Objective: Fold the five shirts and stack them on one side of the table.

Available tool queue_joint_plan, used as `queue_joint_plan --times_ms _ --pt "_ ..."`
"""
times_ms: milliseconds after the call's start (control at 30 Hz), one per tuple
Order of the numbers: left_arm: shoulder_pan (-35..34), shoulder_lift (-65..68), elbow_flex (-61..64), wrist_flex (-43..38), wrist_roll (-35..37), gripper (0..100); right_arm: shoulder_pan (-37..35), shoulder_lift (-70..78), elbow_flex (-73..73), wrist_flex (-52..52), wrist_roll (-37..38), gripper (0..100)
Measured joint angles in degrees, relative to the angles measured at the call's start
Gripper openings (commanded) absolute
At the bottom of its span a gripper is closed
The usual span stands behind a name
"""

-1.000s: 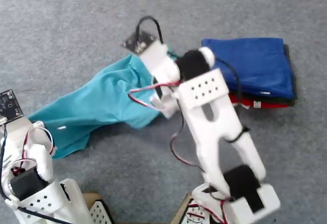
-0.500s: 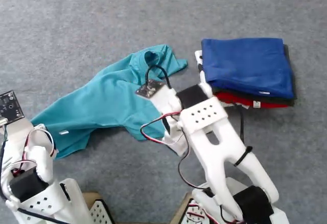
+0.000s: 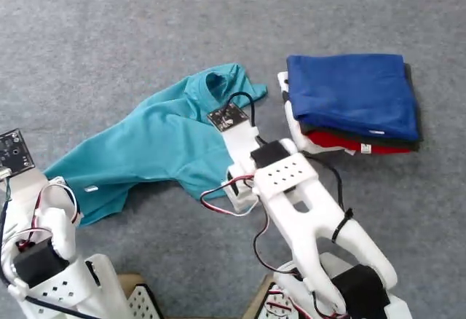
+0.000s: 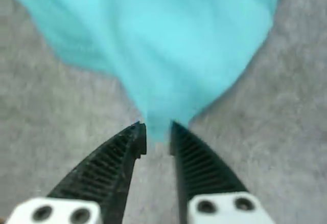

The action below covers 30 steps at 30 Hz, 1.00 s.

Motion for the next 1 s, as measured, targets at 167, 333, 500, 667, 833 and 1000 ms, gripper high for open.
queue_joint_plan --times_ms 167,333,500,667,833,1000 --pt "0.0 0.0 0.0 0.0 0.0 3 0.62 8.88 0.0 -8.53 0.0 2.8" --pt "0.0 0.0 0.0 0.0 0.0 3 6.68 19.87 -6.59 -9.67 0.18 2.8" --pt "0.0 0.0 0.0 0.0 0.0 3 10.29 24.88 -14.68 -5.8 3.25 2.8" --pt "0.0 0.0 0.0 0.0 0.0 3 10.81 24.88 -20.04 -0.09 3.69 2.8" --pt "0.0 0.0 0.0 0.0 0.0 3 11.16 24.0 -21.27 8.97 3.78 2.8" --pt "0.0 0.0 0.0 0.0 0.0 3 11.16 17.93 -21.36 15.65 3.43 2.8"
